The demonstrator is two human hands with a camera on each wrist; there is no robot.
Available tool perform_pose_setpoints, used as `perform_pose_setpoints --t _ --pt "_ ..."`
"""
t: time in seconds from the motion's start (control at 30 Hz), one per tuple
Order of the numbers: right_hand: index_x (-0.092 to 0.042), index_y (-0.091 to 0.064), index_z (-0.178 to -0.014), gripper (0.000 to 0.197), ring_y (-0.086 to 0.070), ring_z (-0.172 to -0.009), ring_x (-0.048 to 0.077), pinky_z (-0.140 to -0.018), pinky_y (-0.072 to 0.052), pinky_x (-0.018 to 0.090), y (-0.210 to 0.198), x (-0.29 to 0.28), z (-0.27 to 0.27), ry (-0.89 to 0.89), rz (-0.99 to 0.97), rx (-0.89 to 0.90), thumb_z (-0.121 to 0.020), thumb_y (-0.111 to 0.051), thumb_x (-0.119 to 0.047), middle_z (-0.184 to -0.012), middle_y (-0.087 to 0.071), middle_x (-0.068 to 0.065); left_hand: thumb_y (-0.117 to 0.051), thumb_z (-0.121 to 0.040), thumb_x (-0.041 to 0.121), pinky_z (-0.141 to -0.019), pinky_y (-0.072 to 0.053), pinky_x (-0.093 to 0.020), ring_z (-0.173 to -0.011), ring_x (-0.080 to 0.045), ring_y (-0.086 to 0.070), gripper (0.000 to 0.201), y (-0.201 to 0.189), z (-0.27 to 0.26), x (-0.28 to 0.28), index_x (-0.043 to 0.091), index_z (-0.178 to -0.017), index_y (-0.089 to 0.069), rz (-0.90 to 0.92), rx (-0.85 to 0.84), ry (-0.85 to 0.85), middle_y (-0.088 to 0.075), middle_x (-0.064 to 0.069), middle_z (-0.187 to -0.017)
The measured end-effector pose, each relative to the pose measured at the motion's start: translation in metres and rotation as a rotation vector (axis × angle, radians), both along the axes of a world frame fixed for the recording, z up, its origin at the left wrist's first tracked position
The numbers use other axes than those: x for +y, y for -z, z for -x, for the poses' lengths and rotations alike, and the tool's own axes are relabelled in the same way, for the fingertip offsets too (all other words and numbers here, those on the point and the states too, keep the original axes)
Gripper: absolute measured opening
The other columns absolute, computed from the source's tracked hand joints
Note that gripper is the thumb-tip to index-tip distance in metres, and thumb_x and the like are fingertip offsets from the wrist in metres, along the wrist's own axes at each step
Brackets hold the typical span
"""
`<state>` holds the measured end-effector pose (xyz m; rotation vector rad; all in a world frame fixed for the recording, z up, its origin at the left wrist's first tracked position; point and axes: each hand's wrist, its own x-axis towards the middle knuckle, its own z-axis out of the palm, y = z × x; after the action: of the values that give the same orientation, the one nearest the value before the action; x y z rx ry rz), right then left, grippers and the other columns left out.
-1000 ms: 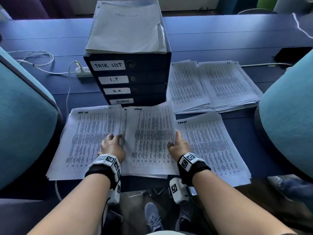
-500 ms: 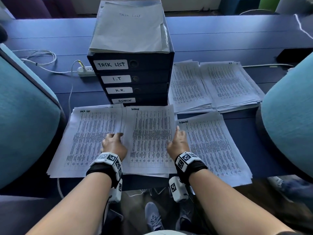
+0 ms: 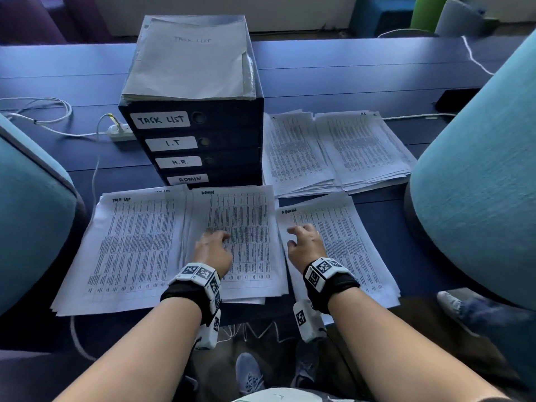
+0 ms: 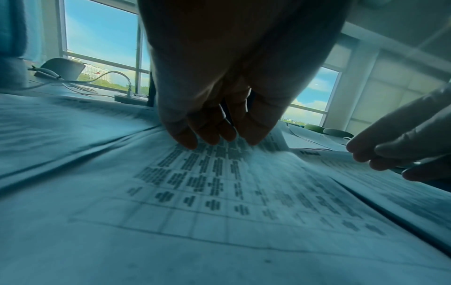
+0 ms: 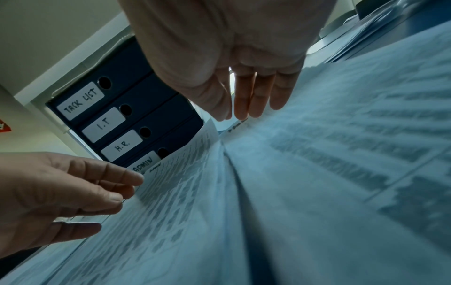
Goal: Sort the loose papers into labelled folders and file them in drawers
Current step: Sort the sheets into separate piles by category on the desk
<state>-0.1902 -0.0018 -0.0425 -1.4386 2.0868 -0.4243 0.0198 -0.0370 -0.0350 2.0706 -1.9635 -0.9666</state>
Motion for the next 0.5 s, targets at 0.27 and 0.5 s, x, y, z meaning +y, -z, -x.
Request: perform_pose_setpoints --t 0.27,0.5 --pt "-0.016 -0.064 -0.120 0.029 -0.052 -0.112 0.022 -0.100 -0.045 0.037 0.001 0.009 0.050 0.008 0.027 0.040 -0.093 -0.053 -0.013 -0.119 -0.055 0.002 -0.055 -0.094 0.011 -0.101 -0.043 -0.029 -0.114 -0.018 -0.055 0.033 -0.001 0.056 0.003 0.016 -0.126 -0.058 0.014 0.040 0.102 -0.055 -0.005 -0.127" --pt "-0.022 -0.060 -0.124 0.035 -0.044 -0.118 0.021 -0.103 -0.039 0.039 0.004 0.015 0.092 -0.013 0.011 0.131 -0.091 -0.053 -0.012 -0.124 -0.051 -0.001 -0.058 -0.092 0.012 -0.096 -0.049 -0.030 -0.107 -0.019 -0.062 0.031 0.000 0.103 -0.004 0.012 -0.122 -0.063 -0.068 0.154 0.017 -0.066 -0.004 -0.118"
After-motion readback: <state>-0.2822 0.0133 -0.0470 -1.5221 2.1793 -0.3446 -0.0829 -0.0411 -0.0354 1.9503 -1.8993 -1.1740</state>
